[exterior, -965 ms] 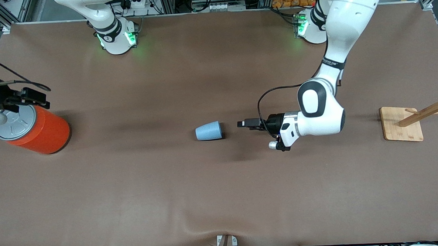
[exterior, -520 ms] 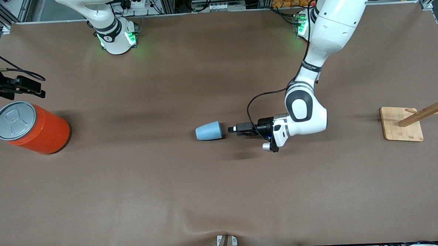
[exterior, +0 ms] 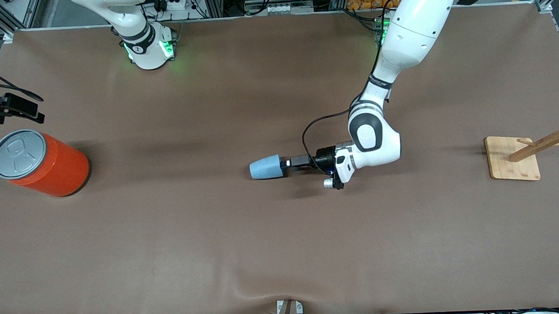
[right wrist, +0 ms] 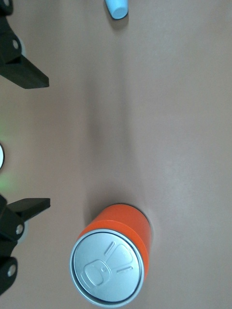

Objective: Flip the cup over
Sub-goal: 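Move the left gripper to the cup's base and close on it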

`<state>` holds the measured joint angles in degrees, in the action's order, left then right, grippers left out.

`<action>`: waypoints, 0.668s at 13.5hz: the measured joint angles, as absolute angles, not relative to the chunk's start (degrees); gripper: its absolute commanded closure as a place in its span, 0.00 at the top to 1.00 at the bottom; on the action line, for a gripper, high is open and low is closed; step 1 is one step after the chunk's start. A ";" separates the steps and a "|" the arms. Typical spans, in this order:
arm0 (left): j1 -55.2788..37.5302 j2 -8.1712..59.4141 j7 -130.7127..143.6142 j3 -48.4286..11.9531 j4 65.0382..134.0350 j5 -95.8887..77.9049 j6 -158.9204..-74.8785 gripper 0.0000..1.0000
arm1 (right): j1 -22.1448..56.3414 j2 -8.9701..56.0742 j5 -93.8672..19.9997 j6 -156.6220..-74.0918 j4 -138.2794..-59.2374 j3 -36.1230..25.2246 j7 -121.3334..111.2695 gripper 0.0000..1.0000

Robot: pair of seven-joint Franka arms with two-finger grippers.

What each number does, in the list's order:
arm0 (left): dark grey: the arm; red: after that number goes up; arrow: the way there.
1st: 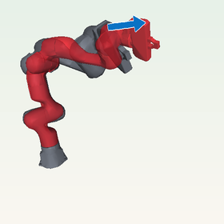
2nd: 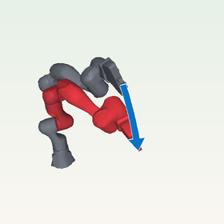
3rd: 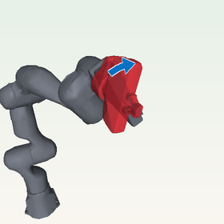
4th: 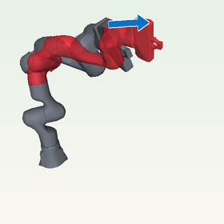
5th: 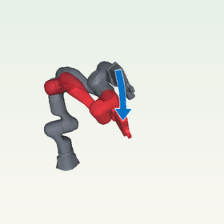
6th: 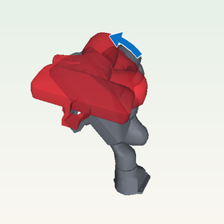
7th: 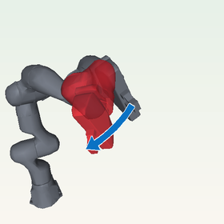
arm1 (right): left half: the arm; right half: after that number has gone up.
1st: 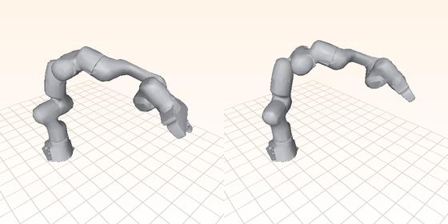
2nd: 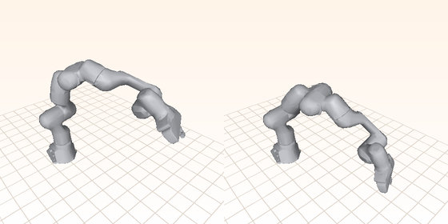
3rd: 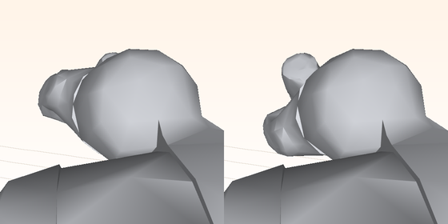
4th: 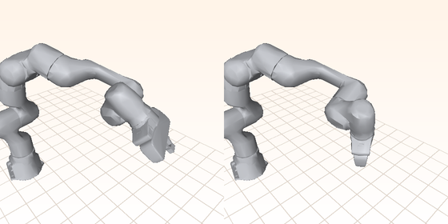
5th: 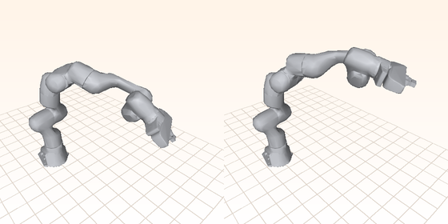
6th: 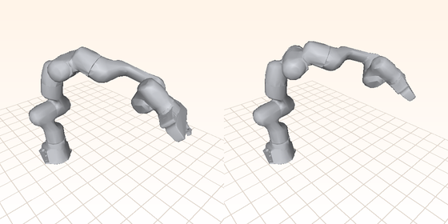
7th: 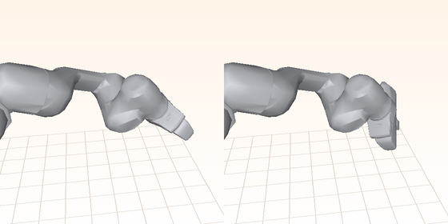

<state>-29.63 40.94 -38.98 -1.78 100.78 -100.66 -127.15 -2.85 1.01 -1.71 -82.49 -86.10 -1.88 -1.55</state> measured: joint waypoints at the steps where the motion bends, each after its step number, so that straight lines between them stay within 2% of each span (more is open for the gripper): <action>1: -30.21 41.37 -39.34 -1.79 100.73 -101.93 -127.15 1.00 | -2.85 1.00 -1.71 -82.05 -84.71 -1.87 -1.55 1.00; 9: -31.64 44.91 -40.71 -1.79 97.45 -104.65 -127.21 0.98 | -4.60 1.58 -2.36 -78.36 -82.97 -1.95 -1.51 1.00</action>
<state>-31.64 44.91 -40.71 -1.79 97.45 -104.65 -127.21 -4.60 1.58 -2.36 -78.36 -82.97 -1.95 -1.51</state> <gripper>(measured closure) 0.000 0.000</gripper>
